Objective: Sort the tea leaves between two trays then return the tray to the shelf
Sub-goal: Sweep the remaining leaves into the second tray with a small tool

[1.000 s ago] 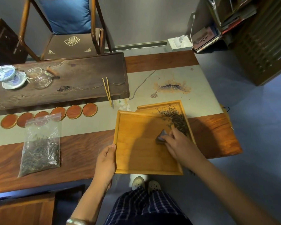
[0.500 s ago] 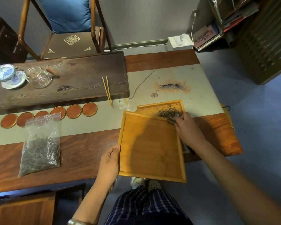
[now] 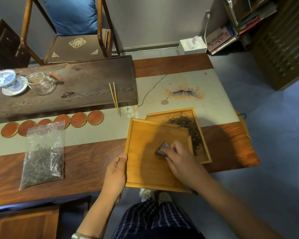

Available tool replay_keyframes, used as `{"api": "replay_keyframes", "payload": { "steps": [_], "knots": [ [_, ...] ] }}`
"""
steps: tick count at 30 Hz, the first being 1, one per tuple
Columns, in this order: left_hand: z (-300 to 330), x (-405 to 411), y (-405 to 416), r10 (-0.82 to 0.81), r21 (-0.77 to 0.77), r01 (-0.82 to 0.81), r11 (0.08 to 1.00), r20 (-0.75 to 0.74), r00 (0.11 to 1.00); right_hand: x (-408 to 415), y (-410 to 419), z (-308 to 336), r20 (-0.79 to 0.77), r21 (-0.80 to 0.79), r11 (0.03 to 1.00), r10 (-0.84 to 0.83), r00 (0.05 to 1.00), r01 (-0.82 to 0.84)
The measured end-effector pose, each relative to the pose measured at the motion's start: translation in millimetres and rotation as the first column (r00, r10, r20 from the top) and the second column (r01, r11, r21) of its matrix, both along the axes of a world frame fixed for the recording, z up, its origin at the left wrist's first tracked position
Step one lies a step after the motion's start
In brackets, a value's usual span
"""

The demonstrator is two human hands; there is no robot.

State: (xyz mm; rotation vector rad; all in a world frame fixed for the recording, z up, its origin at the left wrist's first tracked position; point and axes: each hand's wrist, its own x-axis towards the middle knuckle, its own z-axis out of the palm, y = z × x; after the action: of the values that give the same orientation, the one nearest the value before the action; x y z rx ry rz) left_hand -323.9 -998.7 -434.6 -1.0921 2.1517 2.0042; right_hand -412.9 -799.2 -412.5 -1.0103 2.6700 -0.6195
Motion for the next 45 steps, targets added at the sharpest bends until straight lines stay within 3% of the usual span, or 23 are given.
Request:
{"api": "replay_keyframes", "payload": {
  "steps": [12, 27, 32, 37, 45],
  "knots": [
    [0.1, 7.8, -1.4, 0.012, -0.055, -0.014, 0.998, -0.038, 0.999, -45.1, 17.5, -32.1, 0.013, 0.115, 0.926, -0.363, 0.932, 0.359],
    [-0.3, 13.7, -11.0, 0.035, -0.066, -0.034, 0.997, 0.009, 0.999, -87.3, 28.2, -20.7, 0.027, 0.114, 0.88, -0.467, 0.884, 0.462],
    [-2.8, 11.0, -13.8, 0.057, -0.062, -0.057, 0.996, 0.0, 0.998, -59.3, 13.4, 7.3, 0.01, -0.055, 0.959, -0.28, 0.96, 0.28],
    [-4.3, 8.9, -8.6, 0.054, -0.084, -0.057, 0.995, -0.031, 0.998, -15.4, -16.4, 2.3, 0.015, -0.023, 0.996, -0.081, 0.997, 0.081],
    [-5.4, 9.0, -8.6, 0.117, -0.042, -0.119, 0.992, -0.048, 0.992, -33.4, -12.5, -23.0, -0.096, 0.158, 0.945, -0.274, 0.957, 0.286]
  ]
}}
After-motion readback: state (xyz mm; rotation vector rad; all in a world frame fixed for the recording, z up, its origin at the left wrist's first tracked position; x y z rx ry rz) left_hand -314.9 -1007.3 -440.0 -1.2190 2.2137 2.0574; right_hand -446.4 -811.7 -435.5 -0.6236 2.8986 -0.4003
